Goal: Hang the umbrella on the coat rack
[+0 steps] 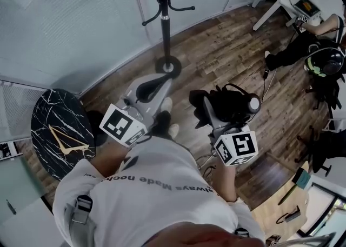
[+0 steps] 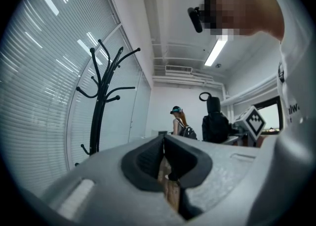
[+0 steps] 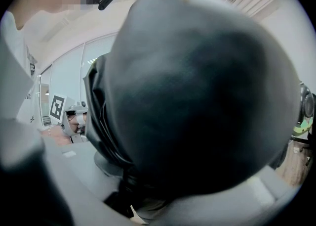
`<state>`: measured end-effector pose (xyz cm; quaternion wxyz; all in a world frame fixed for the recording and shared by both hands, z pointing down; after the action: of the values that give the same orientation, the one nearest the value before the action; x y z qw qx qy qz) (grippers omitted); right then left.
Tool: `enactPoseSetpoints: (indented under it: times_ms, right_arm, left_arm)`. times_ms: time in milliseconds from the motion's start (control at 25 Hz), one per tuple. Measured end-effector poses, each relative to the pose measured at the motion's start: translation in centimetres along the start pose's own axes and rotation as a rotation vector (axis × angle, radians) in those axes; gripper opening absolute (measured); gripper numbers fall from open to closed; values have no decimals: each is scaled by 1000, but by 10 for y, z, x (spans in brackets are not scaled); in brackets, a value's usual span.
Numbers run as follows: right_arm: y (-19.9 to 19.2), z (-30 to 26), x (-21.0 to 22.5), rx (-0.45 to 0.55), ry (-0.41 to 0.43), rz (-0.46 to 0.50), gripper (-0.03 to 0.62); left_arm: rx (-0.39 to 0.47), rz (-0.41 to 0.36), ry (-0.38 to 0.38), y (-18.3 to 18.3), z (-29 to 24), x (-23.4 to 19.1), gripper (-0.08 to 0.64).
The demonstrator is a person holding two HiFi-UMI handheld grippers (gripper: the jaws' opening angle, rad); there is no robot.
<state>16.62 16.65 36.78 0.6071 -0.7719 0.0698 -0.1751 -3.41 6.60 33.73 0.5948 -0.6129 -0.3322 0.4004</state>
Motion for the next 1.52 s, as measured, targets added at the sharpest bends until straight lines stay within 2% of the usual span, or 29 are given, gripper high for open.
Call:
enactPoseSetpoints:
  times_ms: [240,560,680,840,920,1000,1080,1320,1520]
  right_arm:
    - [13,-49,26,-16,23,14,245]
    - [48,-145,55,-21,81,64,245]
    - [62,-179,60,-24,97,76,245]
    - [74,-216,66,-31,117,97,245]
    - [79,-229,69,-33,126,101,245]
    - [82,-240,75,-34,136,101,245]
    - [85,-248,81,-36,148,101,245]
    - [91,-272,83,-48,198,114,245]
    - [97,-284,91,-58,258,138,245]
  left_arm:
    - [22,8,7,1,-30,-40,8]
    - [45,27,3,13,-70,-122,11]
    - [53,53,-51,23,-84,-150,38]
    - [104,92,-136,41,-105,-176,52]
    - [122,137,-217,50,-121,-183,59]
    - [137,220,-322,59,-138,-188,85]
    - [160,270,-385,70,-152,-191,94]
    - [213,241,-399,92,-162,-197,95]
    - [231,226,-359,97,-169,-196,92]
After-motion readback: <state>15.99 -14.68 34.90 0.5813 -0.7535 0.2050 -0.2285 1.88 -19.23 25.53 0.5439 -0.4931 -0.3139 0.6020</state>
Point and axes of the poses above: the fingertips, and each gripper's own axes: z backward along the fingers, x to its right, y out of its top, the point moved 8 cm from there along z, backward along the fingers, and after that the axes turned 6 degrees about y, right-handed, at the moved point
